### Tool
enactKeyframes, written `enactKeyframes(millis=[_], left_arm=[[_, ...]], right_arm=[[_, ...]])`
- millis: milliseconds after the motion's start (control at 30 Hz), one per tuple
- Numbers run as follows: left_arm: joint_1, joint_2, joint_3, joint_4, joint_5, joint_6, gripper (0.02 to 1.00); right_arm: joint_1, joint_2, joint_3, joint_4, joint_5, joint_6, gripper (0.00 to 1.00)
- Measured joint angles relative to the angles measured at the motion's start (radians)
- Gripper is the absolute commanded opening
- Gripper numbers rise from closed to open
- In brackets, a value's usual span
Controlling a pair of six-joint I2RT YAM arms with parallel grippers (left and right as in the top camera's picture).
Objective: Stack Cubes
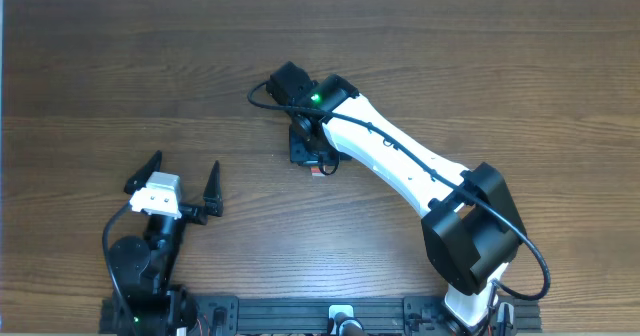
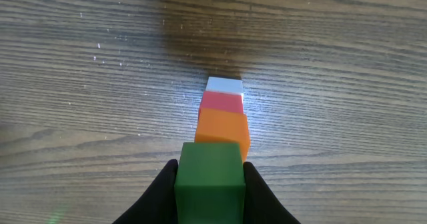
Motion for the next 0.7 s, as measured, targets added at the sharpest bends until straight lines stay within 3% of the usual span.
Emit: enactKeyframes(millis=[700], left_arm=[[0.0, 0.0, 0.0, 0.0, 0.0, 0.0, 1.0]], right_arm=[[0.0, 0.0, 0.025, -0.002, -0.001, -0.004, 0.009]])
